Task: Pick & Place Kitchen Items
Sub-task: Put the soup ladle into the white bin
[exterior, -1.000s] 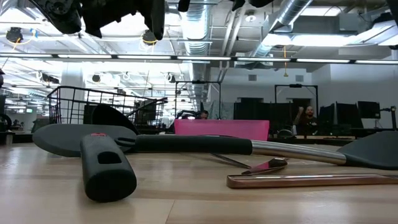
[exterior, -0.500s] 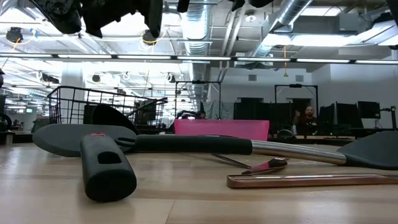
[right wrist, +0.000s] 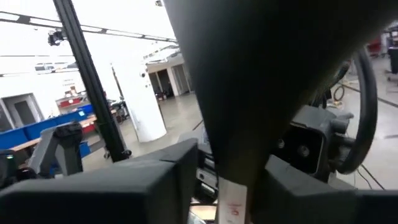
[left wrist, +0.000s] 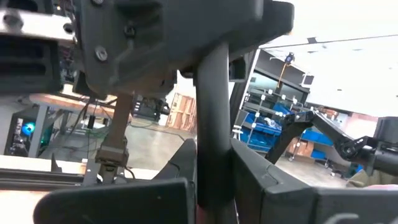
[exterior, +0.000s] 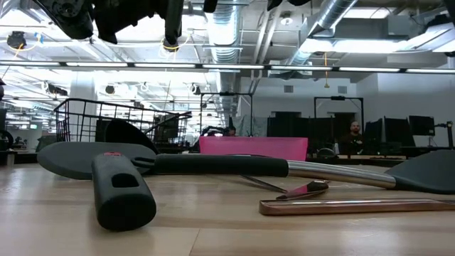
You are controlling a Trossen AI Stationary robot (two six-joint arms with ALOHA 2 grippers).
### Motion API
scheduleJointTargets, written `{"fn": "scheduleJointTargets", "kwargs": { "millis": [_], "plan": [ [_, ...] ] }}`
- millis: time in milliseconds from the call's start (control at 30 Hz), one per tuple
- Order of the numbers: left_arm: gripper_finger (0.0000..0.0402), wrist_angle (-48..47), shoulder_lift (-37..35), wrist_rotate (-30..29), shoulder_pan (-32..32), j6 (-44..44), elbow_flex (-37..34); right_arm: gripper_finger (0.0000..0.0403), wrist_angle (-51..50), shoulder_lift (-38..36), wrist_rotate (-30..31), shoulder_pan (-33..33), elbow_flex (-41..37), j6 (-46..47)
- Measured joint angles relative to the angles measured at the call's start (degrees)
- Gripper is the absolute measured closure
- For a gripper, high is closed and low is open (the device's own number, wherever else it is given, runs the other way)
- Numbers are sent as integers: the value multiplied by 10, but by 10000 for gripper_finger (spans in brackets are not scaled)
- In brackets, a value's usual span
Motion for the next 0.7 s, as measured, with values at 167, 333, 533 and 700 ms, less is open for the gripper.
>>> {"fn": "scheduleJointTargets", "kwargs": {
  "millis": [167,333,533,700],
  "plan": [
    [365,2,-2,-2,0,-12,0,208,-21,-23,-33,-11,0,-2],
    [365,4,-3,0,2,-34,0,173,-89,-60,-35,-16,0,-31],
    [365,1,-8,1,6,-105,0,179,-231,-113,-32,-24,0,-76],
    [365,0,-35,5,25,-218,0,195,-353,-168,-22,-27,0,-121]
  ]
}}
